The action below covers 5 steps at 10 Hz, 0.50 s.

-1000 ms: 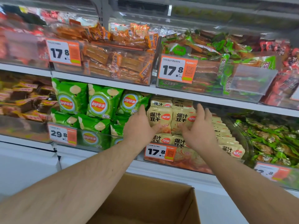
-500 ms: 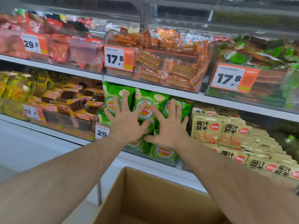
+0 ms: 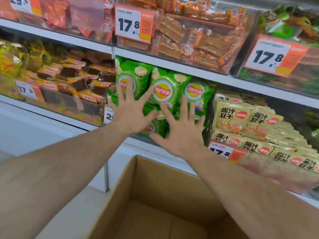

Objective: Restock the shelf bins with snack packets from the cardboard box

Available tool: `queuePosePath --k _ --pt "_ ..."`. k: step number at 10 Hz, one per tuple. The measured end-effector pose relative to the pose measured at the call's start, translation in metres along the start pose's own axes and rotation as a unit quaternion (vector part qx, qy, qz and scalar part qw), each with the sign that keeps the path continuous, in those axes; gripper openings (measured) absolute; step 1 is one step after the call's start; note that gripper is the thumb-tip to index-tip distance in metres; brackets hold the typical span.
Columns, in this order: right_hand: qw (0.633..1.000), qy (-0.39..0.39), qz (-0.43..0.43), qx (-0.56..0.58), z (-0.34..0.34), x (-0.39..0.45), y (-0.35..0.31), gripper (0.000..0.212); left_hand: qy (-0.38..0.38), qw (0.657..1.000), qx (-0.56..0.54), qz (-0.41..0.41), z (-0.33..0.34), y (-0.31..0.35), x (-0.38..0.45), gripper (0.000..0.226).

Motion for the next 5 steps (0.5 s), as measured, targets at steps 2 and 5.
queuePosePath --k 2,5 --pt "0.994 -0.100 0.029 -0.033 0.015 0.003 -0.001 0.093 -0.062 0.998 0.014 -0.029 0.008 0.006 0.005 0.075" --pt "0.995 -0.092 -0.022 0.018 -0.022 -0.039 0.011 0.097 -0.074 0.997 0.011 0.010 -0.011 0.047 -0.043 0.093"
Point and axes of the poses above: each hand's wrist, its own x-axis towards the middle knuckle, its own z-axis out of the palm, y = z × x, the point moved 2 cm from there along x, towards the middle knuckle, and after that the axes turned 5 degrees about -y, right-handed, at the moved point
